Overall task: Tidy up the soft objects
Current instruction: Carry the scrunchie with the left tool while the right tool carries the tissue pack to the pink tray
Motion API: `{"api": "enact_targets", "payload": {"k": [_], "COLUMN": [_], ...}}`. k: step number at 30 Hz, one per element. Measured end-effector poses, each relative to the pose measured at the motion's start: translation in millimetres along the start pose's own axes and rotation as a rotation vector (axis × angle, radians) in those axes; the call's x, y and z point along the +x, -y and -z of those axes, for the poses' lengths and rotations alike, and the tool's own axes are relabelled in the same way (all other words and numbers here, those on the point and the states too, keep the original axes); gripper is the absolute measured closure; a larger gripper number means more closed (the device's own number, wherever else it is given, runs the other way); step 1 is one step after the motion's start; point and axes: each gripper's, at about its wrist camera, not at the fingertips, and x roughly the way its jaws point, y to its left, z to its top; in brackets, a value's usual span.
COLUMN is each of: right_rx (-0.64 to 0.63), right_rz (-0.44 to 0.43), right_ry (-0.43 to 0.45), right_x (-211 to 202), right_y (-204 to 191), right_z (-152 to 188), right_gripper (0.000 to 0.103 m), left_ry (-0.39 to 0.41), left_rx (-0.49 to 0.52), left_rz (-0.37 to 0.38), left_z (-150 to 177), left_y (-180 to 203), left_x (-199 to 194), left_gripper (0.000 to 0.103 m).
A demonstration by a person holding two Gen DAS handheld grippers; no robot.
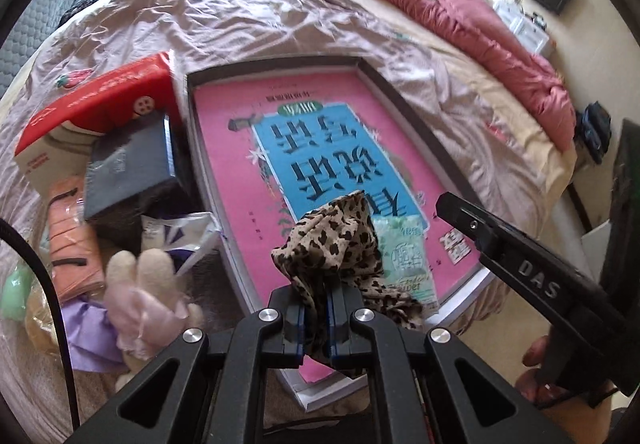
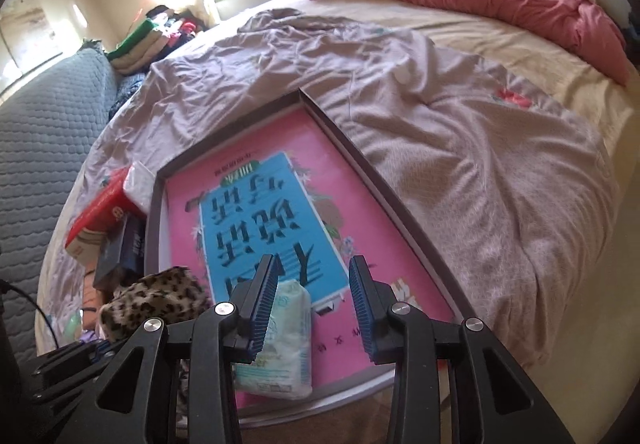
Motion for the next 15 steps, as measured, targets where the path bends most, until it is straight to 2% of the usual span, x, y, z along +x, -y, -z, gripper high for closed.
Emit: {"api": "enact_targets", "payload": {"k": [3, 9, 15], "right_rx": [-0.019, -0.020, -0.012], "right_rz": [-0.005, -0.007, 0.014], "right_ry": [-0.014, 0.004, -0.016], "right_x": [2.7, -0.8, 5.7], "right_y": [-5.2, -5.1, -0.6], "right_z": [2.6, 0.0, 1.5], "right_gripper": [0.065, 0.065, 0.063], "left_ry": [-0.026, -0.057, -0.052], "left_rx": [0.026, 0.044, 0.035], "left_rz": [-0.030, -0.013, 0.000], "left_z": [0.3, 1.0, 0.9], "left_y": [4.5, 13.5, 17.0], "left_x": [9.2, 26.3, 31.3], "left_gripper": [0.095, 0.095, 0.095]}}
